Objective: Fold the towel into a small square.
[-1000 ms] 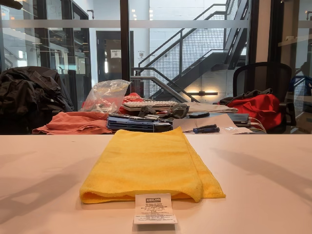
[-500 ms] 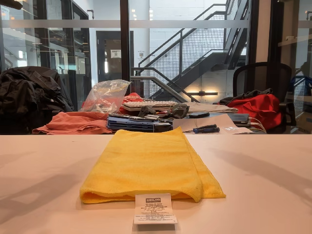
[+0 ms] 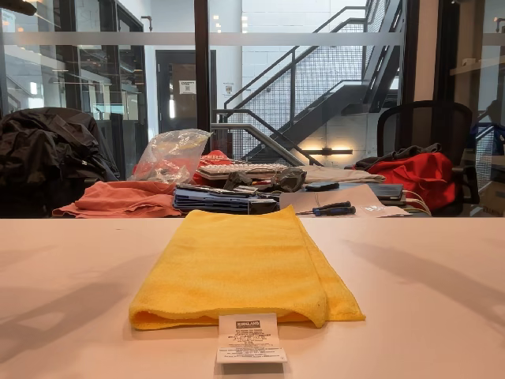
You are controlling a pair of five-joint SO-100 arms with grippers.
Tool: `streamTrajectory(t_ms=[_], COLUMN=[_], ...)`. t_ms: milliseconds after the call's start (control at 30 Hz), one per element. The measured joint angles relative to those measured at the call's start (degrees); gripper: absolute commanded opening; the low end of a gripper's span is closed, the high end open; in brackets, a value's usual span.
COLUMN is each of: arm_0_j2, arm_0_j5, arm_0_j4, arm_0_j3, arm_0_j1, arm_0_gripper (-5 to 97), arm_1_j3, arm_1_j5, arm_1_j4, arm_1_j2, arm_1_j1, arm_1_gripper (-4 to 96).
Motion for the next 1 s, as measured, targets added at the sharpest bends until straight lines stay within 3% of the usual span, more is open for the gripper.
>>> streamTrajectory(t_ms=[1000], arm_0_j2=[0.0], arm_0_j5=[0.0], arm_0_j4=[0.0], arm_0_j3=[0.0], arm_0_j1=[0.3], arm_0_gripper=[13], arm_1_j3=[0.0], arm_1_j5=[0.0], arm_1_j4=[0.0], arm_1_j2=[0.0], arm_1_j1=[0.0], arm_1_gripper=[8.6])
